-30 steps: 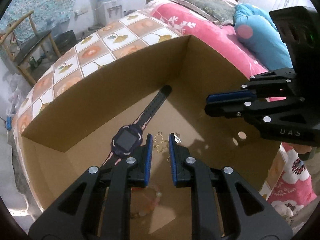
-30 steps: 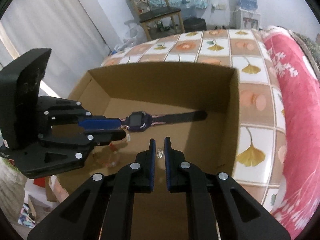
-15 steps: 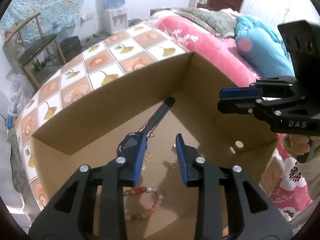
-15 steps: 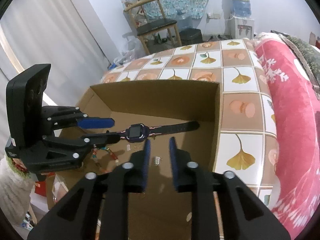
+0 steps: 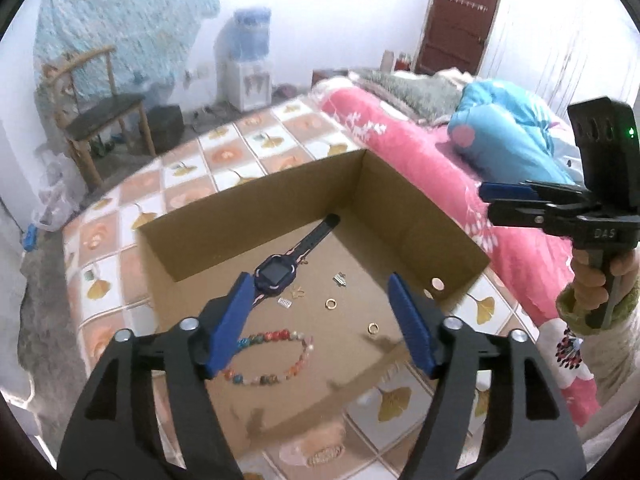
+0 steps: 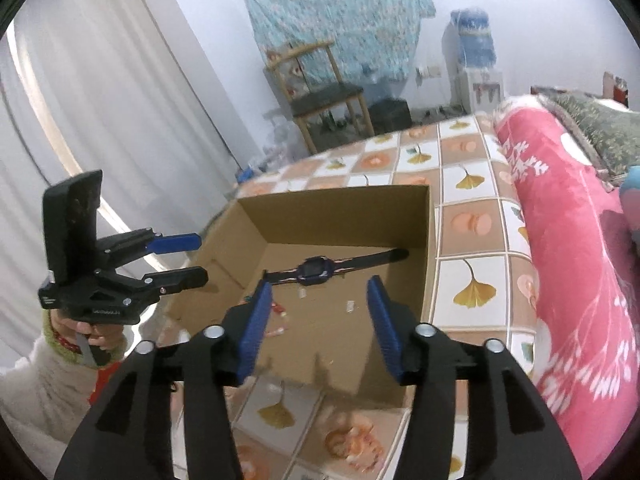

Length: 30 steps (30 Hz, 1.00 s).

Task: Organize jewelry
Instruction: 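Move the right gripper to the pink beaded bracelet and close on it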

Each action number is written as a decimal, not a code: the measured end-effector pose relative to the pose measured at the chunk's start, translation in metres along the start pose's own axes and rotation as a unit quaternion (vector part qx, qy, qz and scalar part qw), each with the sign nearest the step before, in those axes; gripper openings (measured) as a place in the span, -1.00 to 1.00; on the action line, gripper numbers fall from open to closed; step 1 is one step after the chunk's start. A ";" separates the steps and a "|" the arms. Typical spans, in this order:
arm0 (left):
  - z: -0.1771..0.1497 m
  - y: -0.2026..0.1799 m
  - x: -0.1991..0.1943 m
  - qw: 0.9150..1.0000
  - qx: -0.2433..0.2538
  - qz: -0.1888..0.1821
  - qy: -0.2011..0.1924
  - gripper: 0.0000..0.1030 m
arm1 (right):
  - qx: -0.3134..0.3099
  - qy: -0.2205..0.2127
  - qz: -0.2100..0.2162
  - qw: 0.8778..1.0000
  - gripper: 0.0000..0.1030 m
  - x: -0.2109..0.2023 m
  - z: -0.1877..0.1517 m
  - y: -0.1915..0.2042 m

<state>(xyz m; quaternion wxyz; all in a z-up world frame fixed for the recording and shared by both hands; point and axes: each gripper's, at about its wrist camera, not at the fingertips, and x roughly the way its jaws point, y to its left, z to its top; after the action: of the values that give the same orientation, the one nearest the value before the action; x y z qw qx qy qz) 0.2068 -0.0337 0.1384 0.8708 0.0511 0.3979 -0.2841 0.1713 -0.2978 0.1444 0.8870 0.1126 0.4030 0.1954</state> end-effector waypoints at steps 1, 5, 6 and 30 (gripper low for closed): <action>-0.010 -0.004 -0.012 1.000 0.002 0.003 -0.013 0.38 | -0.002 -0.010 -0.001 1.000 0.10 -0.009 -0.008 0.003; -0.046 -0.017 -0.039 0.999 0.004 0.014 -0.044 0.49 | 0.004 -0.022 -0.011 1.000 0.10 -0.030 -0.049 0.008; -0.057 -0.021 -0.044 0.999 0.005 0.019 -0.050 0.52 | 0.009 -0.020 -0.015 1.000 0.10 -0.031 -0.058 0.008; -0.171 -0.089 0.045 0.996 0.045 0.075 0.007 0.57 | 0.001 0.105 -0.100 0.989 -0.45 0.064 -0.161 0.005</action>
<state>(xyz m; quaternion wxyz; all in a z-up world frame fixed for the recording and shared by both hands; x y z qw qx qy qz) 0.0687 -0.0743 0.0025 0.8836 0.1222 0.3858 -0.2355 0.0865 -0.2583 -0.0016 0.8548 0.0514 0.5033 0.1156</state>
